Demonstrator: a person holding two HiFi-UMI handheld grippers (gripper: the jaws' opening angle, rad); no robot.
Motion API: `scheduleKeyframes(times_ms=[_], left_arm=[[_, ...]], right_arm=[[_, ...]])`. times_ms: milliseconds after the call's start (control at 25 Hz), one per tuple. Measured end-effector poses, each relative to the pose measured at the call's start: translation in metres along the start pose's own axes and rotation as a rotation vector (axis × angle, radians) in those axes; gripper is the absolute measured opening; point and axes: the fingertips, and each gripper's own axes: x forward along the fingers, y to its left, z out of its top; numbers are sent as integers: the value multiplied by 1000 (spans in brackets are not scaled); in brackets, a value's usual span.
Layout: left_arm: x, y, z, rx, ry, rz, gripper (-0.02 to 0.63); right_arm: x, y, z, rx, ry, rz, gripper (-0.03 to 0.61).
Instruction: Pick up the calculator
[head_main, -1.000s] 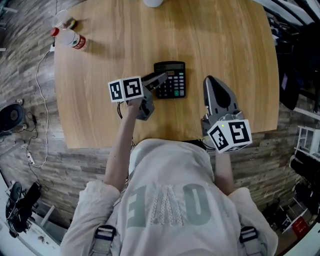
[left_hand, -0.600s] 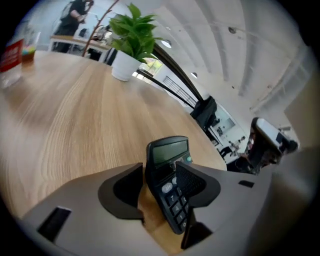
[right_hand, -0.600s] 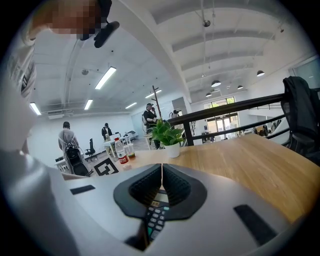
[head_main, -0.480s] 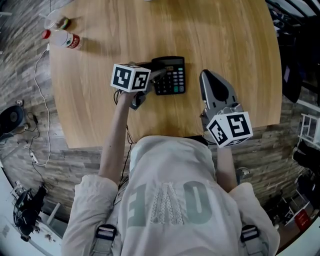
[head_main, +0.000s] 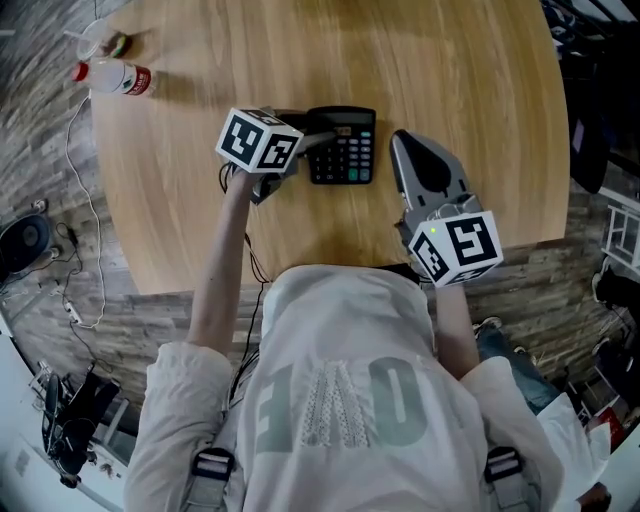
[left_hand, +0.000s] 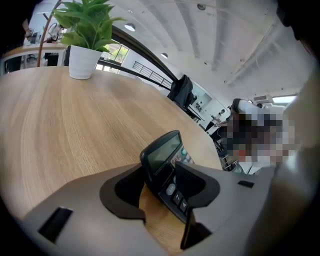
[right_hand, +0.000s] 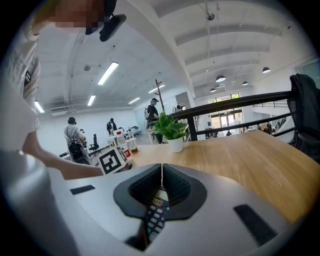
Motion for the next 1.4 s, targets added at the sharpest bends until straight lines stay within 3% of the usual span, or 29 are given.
scheduleKeyframes(times_ms=[120, 280, 440, 560, 760, 920, 1240, 1400], left_arm=[[-2, 0, 0, -48, -25, -16, 178], [-11, 0, 4, -147, -118, -49, 124], [-14, -4, 5, -163, -149, -38, 112], [-17, -9, 9, -228, -213, -48, 101], [-34, -11, 28, -325, -389, -62, 98], [-64, -18, 59, -382, -592, -91, 98], [-131, -49, 102, -427, -928, -88, 98], [-164, -75, 106, -390, -1041, -19, 98]], right_arm=[[5, 0, -1, -6, 1, 8, 21], [8, -2, -1, -2, 5, 6, 21], [9, -3, -1, 3, 5, 4, 21], [8, 0, 0, 0, -1, 6, 21], [1, 1, 6, -2, -26, -3, 21], [-8, 1, 13, 8, -54, -14, 21], [-36, 8, 35, -18, -140, -12, 21], [-53, 20, 47, -36, -189, 1, 21]])
